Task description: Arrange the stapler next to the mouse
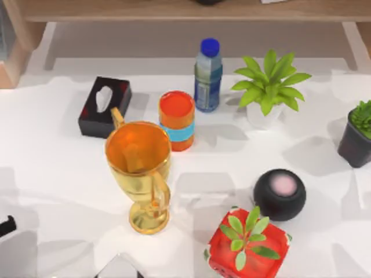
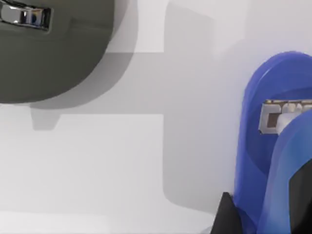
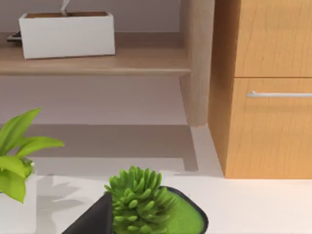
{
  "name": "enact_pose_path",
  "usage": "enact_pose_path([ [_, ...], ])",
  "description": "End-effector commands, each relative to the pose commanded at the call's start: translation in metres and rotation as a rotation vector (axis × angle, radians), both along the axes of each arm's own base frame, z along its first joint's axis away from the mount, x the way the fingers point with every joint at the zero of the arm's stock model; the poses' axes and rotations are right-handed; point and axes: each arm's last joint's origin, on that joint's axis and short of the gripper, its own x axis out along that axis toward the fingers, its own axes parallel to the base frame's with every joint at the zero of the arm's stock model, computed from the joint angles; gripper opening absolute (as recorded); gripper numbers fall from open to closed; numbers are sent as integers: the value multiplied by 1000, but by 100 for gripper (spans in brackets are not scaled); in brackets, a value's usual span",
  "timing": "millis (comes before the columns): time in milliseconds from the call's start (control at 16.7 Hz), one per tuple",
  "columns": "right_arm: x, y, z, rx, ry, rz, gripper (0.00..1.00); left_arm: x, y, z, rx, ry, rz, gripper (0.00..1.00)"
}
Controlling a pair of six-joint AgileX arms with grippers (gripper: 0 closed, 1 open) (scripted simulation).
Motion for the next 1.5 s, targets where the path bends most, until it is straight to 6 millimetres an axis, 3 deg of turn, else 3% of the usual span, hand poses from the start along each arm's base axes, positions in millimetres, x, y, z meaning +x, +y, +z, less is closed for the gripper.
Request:
enact_pose_path([
  [360, 0, 0, 0, 0, 0, 0, 100, 1, 0, 2, -2, -6, 1, 0],
  [780, 0, 0, 0, 0, 0, 0, 100, 0, 0, 30, -2, -2, 0, 0],
  [1140, 0, 0, 0, 0, 0, 0, 100, 3, 2, 31, -4, 5, -8, 0],
  [1320, 0, 0, 0, 0, 0, 0, 100, 25, 12, 37, -13, 25, -68, 0],
  [1500, 0, 0, 0, 0, 0, 0, 100, 64, 32, 46, -24, 36, -174, 0],
])
